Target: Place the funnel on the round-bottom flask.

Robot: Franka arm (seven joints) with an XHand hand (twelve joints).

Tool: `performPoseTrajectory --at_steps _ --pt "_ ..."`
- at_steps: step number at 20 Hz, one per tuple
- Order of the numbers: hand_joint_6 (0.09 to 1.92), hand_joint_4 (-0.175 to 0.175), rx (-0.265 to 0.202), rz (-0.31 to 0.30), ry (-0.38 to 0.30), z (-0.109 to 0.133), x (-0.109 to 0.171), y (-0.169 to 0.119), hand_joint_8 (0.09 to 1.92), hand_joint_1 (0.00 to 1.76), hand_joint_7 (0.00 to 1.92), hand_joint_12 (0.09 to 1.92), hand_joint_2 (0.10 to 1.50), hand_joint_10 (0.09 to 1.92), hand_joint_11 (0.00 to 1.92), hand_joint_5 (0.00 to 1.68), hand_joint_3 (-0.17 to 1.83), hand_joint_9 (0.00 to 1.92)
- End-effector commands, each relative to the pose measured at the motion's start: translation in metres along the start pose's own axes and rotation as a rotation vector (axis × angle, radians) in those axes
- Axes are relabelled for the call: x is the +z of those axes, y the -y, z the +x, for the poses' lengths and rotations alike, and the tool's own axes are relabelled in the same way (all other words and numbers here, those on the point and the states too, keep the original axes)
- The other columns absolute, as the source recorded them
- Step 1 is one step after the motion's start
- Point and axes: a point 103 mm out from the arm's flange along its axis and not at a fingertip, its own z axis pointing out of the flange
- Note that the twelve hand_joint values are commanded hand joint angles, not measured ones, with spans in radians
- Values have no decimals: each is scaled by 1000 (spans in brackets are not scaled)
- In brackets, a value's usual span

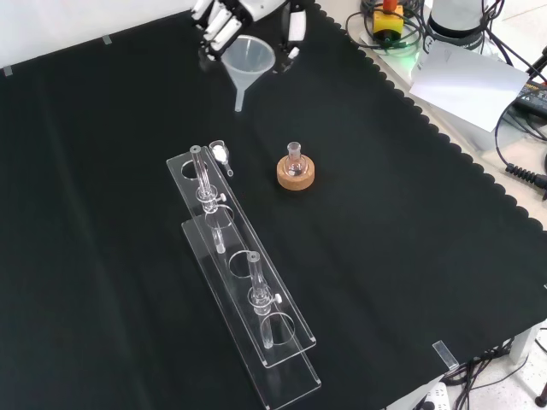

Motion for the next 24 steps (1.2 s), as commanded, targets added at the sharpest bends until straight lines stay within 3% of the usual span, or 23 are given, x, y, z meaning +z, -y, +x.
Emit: performPoseTrajectory --at_steps 1,10,24 --pt "906 -17 44 3 -41 8 16 35 764 935 707 1245 674 541 573 698 707 986" --pt "912 -19 66 25 -56 18 54 57 768 906 704 1245 686 544 572 691 720 986" --pt "918 -28 31 107 -63 38 112 54 773 890 697 1247 708 548 570 682 722 985"
